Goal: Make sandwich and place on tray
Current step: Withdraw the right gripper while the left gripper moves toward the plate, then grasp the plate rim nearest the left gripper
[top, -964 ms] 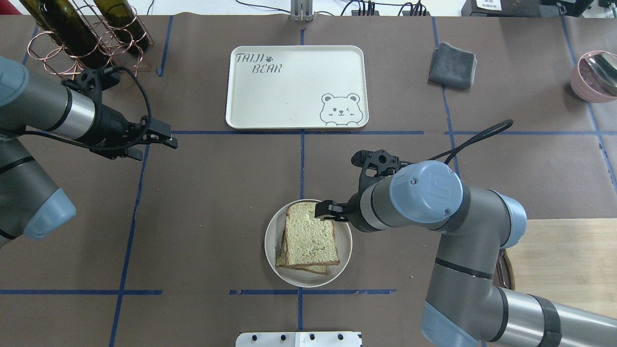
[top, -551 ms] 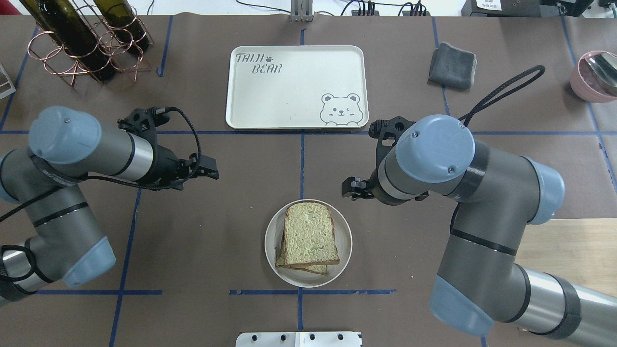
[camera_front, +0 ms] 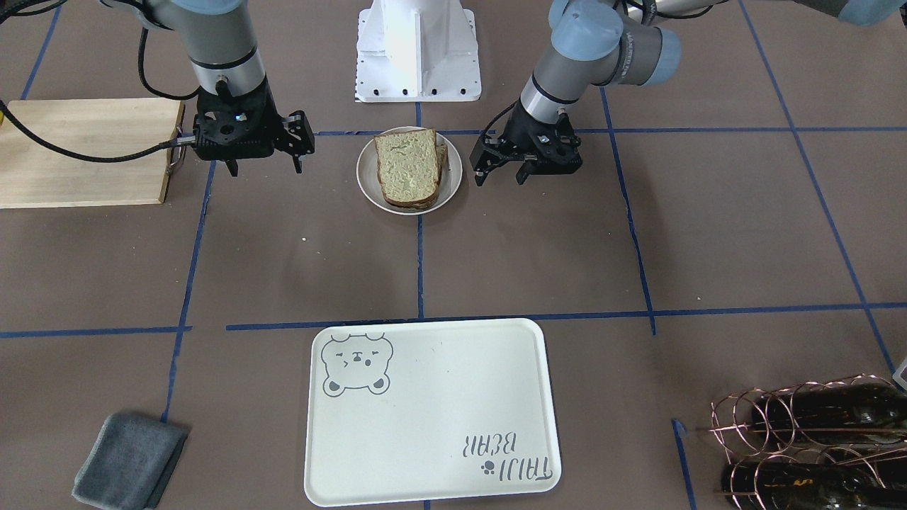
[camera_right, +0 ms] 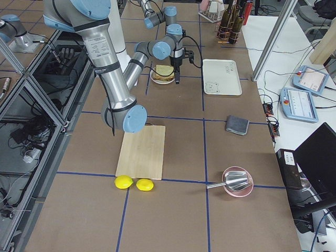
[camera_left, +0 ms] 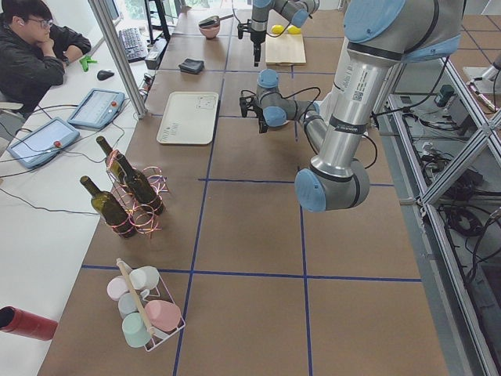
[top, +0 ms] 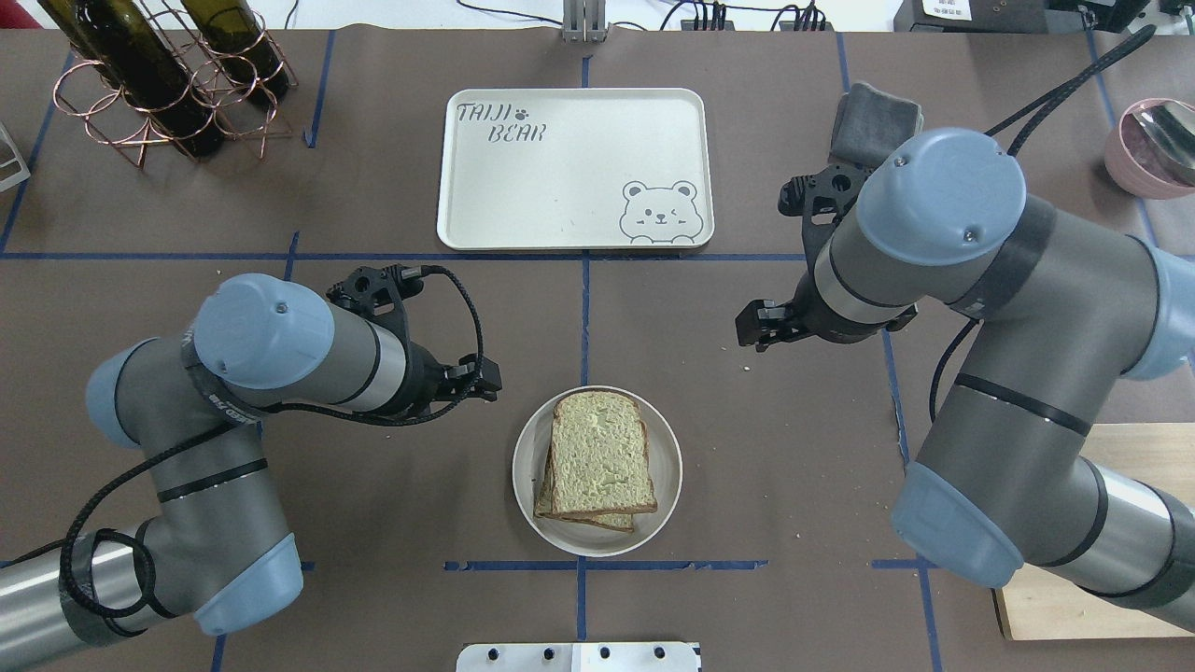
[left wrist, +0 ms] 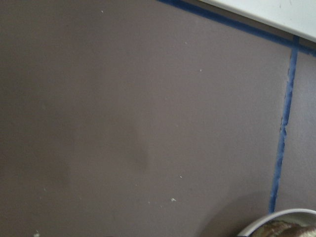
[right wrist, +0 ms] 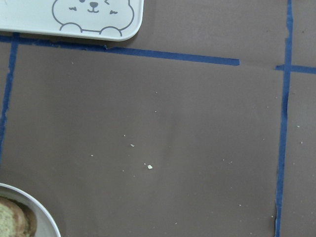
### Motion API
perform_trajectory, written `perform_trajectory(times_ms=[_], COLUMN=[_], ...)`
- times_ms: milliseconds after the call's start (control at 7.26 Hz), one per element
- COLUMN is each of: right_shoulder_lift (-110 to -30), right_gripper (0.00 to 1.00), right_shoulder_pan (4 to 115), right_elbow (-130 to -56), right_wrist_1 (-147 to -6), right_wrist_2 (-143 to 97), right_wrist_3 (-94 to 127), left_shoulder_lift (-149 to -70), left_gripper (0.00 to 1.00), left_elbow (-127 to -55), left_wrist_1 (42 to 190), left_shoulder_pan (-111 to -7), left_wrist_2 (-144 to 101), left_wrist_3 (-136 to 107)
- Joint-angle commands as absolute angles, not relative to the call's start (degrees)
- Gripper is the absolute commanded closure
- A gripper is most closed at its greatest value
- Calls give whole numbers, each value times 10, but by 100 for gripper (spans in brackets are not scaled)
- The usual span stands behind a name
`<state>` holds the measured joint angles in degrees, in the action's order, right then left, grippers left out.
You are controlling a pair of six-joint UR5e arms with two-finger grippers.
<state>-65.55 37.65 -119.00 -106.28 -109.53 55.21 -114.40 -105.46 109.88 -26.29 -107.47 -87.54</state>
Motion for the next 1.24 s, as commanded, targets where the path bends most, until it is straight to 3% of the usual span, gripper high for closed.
perform_trajectory(times_ms=[0,551,964,1102], right_shoulder_lift=[-680,-707,-710,-710], right_gripper=[0,0,0,0], right_shoulder_pan=[424,461,465,465], right_elbow=[-1190,-1188,-1189,-1189], right_wrist_1=[-1063,-1059,-1059,-1059], right_wrist_2=[-1146,-1180,-1180,-1181], right_wrist_3=[488,434,433,432], left_shoulder_lift=[-1157,-1170,-1188,-1190], left_gripper=[27,44,48,55], left_elbow=[-1048,-1023,-988,-987], left_wrist_1=[1093,1094,1099,1099], left_shoulder_pan=[-226,-198,-196,-196], left_wrist_2=[-1071,-1046,-1046,-1045], left_wrist_3=[-895,-900,-899,-899])
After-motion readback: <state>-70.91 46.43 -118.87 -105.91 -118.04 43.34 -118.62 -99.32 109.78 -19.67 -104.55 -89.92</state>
